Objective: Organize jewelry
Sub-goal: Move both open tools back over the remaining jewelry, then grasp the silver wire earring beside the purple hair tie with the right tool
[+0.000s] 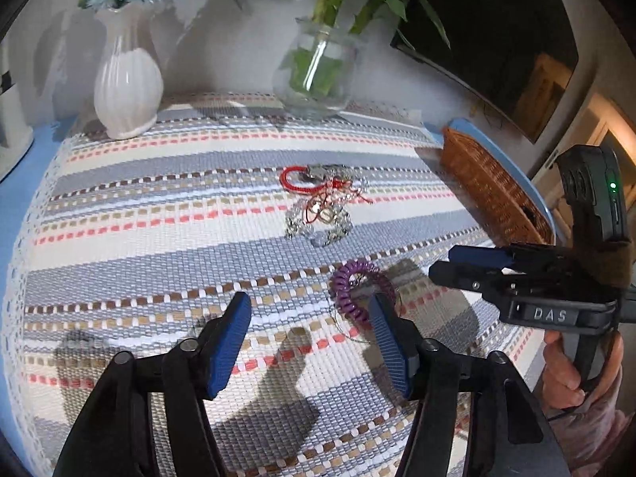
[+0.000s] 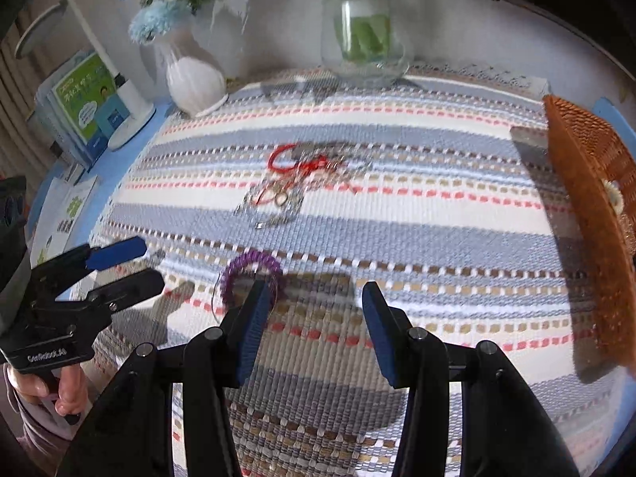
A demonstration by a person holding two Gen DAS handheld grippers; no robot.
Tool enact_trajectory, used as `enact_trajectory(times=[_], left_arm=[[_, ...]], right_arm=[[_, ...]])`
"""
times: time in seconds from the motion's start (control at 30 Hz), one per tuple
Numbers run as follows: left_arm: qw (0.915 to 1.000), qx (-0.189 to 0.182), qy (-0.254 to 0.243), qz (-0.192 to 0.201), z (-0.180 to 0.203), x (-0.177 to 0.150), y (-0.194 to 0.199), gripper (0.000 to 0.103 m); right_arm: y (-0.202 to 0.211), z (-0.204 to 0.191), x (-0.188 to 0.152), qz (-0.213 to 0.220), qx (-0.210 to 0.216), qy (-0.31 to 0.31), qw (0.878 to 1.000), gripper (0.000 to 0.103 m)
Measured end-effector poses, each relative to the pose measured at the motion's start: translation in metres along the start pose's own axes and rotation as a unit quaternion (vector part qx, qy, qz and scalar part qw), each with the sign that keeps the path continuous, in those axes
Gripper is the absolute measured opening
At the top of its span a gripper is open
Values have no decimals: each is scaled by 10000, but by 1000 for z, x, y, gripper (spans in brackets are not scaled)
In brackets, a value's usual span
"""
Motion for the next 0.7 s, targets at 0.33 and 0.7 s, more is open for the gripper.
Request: enact_trajectory(times=[0.33,0.7], left_arm=[[9998,-12,196,-104,-5,-6,-13,52],[9992,-89,372,-69,-11,-9,-12,52]], right_arm=[[-12,-24,-18,-167,179,340,9991,25],[-19,-43,-45,-478,541,223,9971,25]])
Point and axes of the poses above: each gripper's, at about its wrist camera, not at the fingertips, and y roughly against the way its jaws point, z to its right, x to its top, the point moved 10 cm from there along -y, roughly the way its jaws point, and after that the axes turned 4 degrees about z, right-handed, at the moved point
